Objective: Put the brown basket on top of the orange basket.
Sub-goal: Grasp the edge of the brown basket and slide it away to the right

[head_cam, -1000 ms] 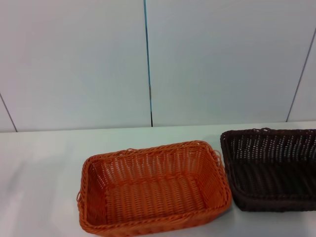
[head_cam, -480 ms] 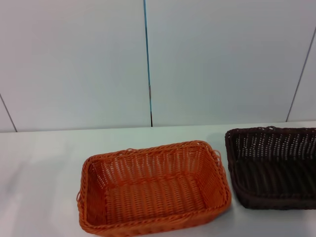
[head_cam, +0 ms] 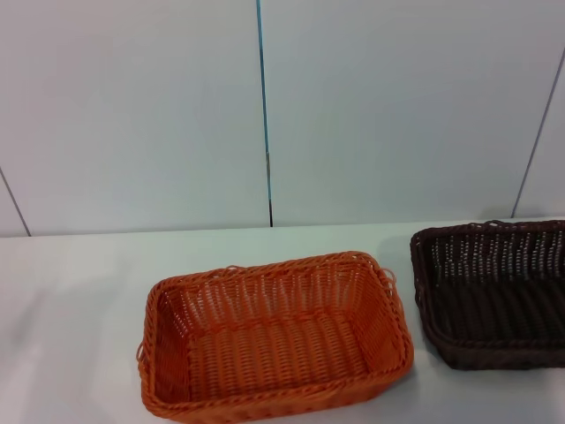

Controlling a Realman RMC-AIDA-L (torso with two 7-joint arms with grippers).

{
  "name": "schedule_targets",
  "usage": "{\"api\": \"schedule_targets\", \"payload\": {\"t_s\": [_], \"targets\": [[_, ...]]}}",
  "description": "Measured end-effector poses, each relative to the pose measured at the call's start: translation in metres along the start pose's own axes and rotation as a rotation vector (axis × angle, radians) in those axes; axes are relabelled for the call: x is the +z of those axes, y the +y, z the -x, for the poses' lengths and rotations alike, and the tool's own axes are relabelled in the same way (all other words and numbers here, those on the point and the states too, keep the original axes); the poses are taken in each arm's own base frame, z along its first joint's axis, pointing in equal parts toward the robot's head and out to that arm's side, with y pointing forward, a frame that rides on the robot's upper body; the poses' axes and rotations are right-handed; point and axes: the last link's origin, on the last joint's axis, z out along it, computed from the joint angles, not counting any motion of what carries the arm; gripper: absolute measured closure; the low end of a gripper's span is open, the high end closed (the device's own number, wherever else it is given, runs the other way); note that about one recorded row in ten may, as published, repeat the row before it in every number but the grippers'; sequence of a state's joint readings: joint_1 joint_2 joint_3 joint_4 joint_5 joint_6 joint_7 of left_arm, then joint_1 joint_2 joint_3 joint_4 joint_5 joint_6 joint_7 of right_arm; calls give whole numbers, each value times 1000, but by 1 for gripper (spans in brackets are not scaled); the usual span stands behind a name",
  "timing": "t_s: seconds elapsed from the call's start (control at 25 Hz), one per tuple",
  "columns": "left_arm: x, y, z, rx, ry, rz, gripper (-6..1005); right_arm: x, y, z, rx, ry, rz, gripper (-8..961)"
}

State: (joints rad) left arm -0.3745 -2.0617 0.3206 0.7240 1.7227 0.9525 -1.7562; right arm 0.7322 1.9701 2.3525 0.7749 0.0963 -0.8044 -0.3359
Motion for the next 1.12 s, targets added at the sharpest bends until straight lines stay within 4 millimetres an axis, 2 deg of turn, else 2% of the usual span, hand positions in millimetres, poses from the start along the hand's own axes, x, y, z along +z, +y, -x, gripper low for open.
{"api": "schedule_targets", "payload": {"t_s": [0.68,1.12], "targets": [[-1,-1,1,-1,-1,-4,121,-29,45,-6,189,-25,-8,772],[-2,-2,2,-4,-2,-6,121,-48,53,-15,264,38,-145,801]]}}
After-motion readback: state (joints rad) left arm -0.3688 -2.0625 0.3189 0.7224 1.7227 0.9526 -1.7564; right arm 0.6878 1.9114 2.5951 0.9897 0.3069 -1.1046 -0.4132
